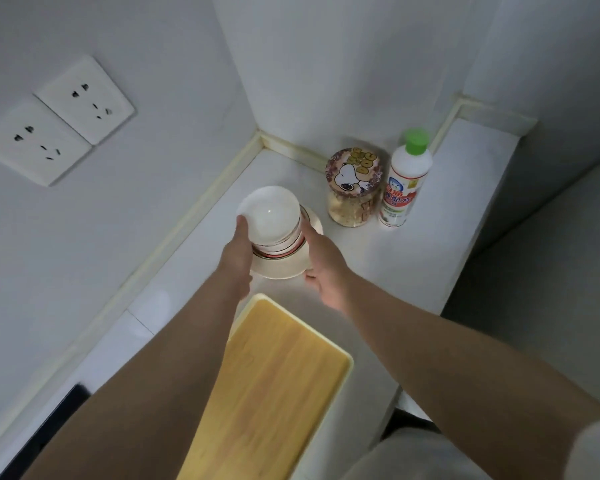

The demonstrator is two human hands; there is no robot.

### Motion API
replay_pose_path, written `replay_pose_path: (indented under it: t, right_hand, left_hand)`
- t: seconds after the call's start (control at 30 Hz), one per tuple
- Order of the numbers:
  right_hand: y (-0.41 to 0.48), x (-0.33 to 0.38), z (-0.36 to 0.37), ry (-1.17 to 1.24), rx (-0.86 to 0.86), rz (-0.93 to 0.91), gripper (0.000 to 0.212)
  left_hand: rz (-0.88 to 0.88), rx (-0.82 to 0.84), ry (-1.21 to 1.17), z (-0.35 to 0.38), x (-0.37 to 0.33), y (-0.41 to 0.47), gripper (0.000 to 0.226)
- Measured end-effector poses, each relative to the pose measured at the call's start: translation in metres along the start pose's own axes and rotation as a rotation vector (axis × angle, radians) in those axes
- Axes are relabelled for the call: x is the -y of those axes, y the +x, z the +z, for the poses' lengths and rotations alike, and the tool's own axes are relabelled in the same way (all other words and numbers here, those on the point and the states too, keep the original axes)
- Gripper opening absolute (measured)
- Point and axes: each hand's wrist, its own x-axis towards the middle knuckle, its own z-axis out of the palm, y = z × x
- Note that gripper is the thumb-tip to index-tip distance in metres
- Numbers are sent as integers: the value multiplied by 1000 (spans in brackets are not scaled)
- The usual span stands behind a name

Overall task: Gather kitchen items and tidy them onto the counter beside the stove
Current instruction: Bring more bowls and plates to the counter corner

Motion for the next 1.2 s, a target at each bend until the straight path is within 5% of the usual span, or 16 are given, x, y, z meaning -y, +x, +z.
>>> replay_pose_path:
  t: [0.17, 0.6, 1.03, 1.13, 1.2]
  right_hand:
    - [26, 17, 26, 0, -29, -74, 109]
    - [90, 63, 46, -44, -138, -201, 81]
    - [104, 73, 42, -38, -107, -170, 94]
    - [89, 64, 41, -42, -106, -132, 76]
    - [74, 54, 40, -92, -139, -125, 41]
  left_hand:
    - [6, -37, -100, -8, -11, 23, 77]
    - [33, 36, -248, 5, -55, 84, 42]
    - [41, 50, -278, 7, -63, 88, 37]
    - [0, -73, -243, 0, -56, 66, 40]
    - [-20, -132, -297, -12, -46, 46, 38]
